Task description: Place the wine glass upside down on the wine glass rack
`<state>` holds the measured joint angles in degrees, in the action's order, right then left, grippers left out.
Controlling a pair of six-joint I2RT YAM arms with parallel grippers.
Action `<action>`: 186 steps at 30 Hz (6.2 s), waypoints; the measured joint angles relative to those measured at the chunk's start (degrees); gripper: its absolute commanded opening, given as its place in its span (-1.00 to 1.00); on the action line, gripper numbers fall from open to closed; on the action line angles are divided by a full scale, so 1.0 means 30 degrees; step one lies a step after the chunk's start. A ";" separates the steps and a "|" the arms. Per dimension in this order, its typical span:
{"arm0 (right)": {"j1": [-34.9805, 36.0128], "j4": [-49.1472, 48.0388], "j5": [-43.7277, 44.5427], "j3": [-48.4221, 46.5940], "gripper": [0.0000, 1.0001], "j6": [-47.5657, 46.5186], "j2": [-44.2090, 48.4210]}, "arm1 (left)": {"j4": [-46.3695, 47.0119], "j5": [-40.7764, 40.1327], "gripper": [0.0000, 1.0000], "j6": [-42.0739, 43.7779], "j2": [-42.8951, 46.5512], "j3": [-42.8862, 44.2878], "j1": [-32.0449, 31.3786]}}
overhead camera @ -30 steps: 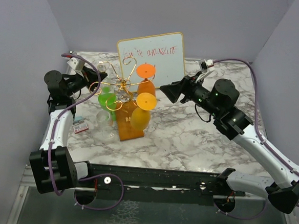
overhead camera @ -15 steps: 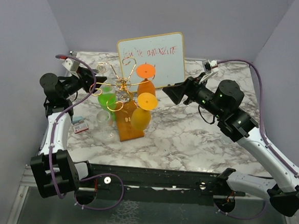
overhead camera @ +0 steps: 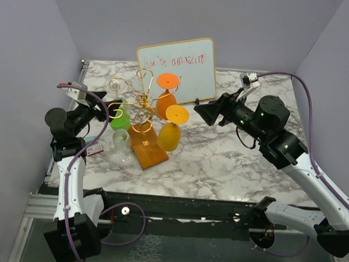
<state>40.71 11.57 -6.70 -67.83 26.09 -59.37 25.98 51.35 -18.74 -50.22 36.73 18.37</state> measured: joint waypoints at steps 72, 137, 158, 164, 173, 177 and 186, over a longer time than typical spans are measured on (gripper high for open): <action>0.0044 -0.5399 -0.1537 -0.3242 -0.70 0.8255 -0.9173 | -0.8342 -0.5355 0.74 0.4641 0.4524 -0.0197 -0.0299; -0.0474 -0.4590 0.5340 -0.2295 -0.98 0.7300 -0.7453 | -0.8116 -0.4350 0.76 0.4612 0.4575 -0.0539 -0.1151; -0.1020 -0.5559 0.4903 -0.2127 0.00 0.7614 -0.6353 | -0.8116 -0.4350 0.76 0.4619 0.4575 -0.0539 -0.1290; -0.1020 -0.5515 0.4903 -0.2084 0.26 0.7854 -0.5960 | -0.8116 -0.4364 0.76 0.4612 0.4575 -0.0539 -0.1297; -0.1020 -0.4590 0.4962 -0.2040 0.34 0.7162 -0.4284 | -0.9049 -0.5034 0.75 0.4699 0.4648 -0.0058 -0.1421; -0.1020 -0.3344 0.5326 -0.2040 0.34 0.5923 -0.2739 | -1.0025 -0.6003 0.77 0.4903 0.5056 0.1056 -0.1566; -0.1020 0.0765 0.7781 -0.0612 0.34 0.3621 0.0882 | -1.3537 -1.1803 0.59 0.4014 0.3694 0.4823 -0.2528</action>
<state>37.65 13.87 16.64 -69.67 36.95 -56.73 -14.63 15.94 -6.70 -39.13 51.20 10.79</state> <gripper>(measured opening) 0.671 0.870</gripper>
